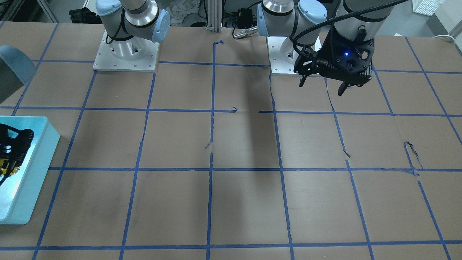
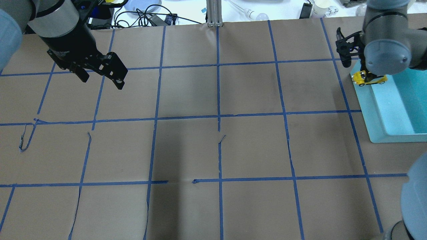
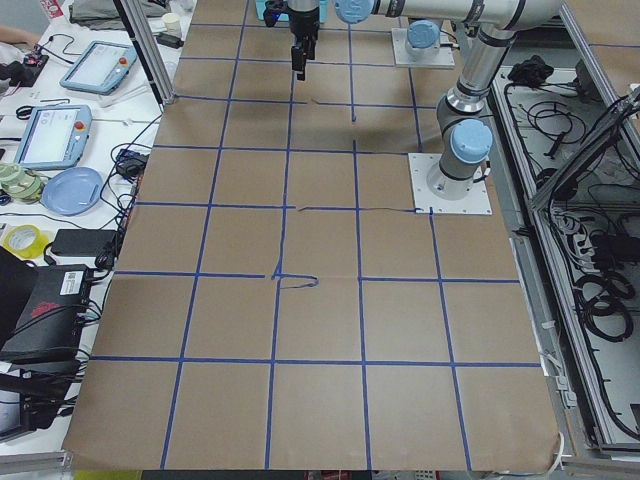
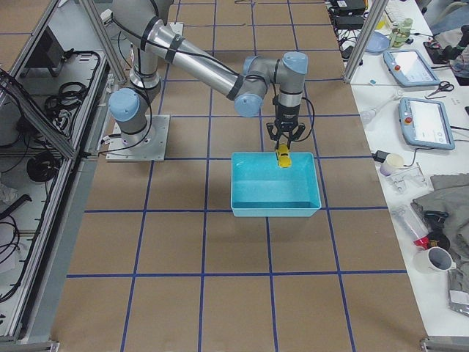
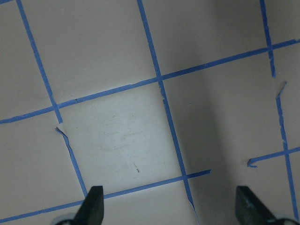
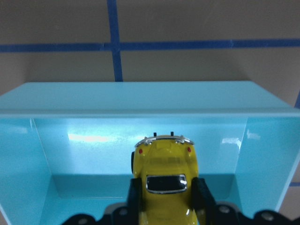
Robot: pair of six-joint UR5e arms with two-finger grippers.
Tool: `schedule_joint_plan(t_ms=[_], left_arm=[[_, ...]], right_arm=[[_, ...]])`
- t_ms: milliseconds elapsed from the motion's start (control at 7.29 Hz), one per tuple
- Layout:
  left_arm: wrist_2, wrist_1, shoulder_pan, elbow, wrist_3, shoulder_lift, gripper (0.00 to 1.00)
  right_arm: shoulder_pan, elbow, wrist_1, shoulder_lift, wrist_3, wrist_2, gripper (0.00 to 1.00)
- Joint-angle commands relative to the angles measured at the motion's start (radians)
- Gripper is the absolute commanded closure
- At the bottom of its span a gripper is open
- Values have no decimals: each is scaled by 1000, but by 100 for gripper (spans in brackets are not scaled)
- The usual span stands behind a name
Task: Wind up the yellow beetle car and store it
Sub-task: 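Carry the car over the blue tray and open the right gripper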
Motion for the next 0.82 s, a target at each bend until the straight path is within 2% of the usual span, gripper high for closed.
schedule_joint_plan(t_ms=[0, 137, 411, 686], left_arm=[[14, 3, 0, 0, 0, -1, 0], [15, 1, 0, -1, 0, -1, 0], [16, 3, 0, -1, 0, -1, 0], [14, 6, 0, 0, 0, -4, 0]], right_arm=[[-99, 1, -18, 61, -40, 2, 100], [-103, 14, -26, 89, -45, 2, 100], [-106, 37, -116, 154, -46, 8, 100], [-107, 50, -127, 159, -43, 14, 100]])
